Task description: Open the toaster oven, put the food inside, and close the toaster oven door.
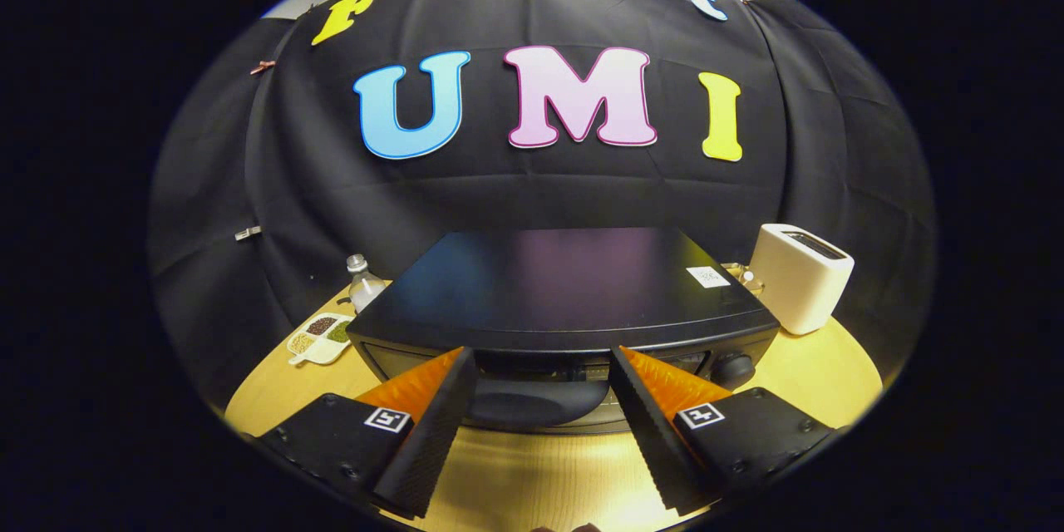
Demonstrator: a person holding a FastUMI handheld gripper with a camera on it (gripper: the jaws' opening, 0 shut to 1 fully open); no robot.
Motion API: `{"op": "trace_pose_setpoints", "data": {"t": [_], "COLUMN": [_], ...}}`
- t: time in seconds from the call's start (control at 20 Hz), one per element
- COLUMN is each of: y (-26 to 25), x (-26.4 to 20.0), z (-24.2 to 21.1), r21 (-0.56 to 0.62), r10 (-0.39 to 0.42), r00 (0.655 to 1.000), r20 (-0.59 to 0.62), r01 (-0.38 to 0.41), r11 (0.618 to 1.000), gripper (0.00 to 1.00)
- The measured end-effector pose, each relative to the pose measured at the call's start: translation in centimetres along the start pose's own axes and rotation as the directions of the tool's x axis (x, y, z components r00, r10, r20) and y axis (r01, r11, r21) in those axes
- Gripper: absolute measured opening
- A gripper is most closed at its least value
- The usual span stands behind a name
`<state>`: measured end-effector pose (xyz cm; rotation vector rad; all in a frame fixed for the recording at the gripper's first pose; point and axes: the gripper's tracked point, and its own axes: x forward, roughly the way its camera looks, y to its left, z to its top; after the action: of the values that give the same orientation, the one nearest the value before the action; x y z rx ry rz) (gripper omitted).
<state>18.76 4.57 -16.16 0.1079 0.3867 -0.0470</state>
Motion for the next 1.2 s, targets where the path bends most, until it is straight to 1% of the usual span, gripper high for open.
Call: {"op": "trace_pose_setpoints", "data": {"t": [0.25, 0.55, 0.8, 0.95, 1.05, 1.2], "y": [0.0, 0.2, 0.2, 0.2, 0.1, -0.3], "x": [-1.9, -4.5, -5.3, -5.6, -5.9, -6.0], "z": [-1.5, -4.3, -6.5, -8.0, -9.6, -12.4], "r21": [0.092, 0.058, 0.157, 0.128, 0.126, 0.109], "r10": [0.046, 0.089, 0.137, 0.151, 0.152, 0.146], "r00": [0.997, 0.990, 0.972, 0.962, 0.952, 0.926], "r20": [-0.055, -0.114, -0.192, -0.229, -0.265, -0.348], "r01": [-0.041, -0.082, -0.107, -0.124, -0.122, -0.114], "r11": [0.995, 0.995, 0.982, 0.984, 0.984, 0.987], "gripper": [1.00, 1.00, 1.00, 1.00, 0.99, 0.99]}}
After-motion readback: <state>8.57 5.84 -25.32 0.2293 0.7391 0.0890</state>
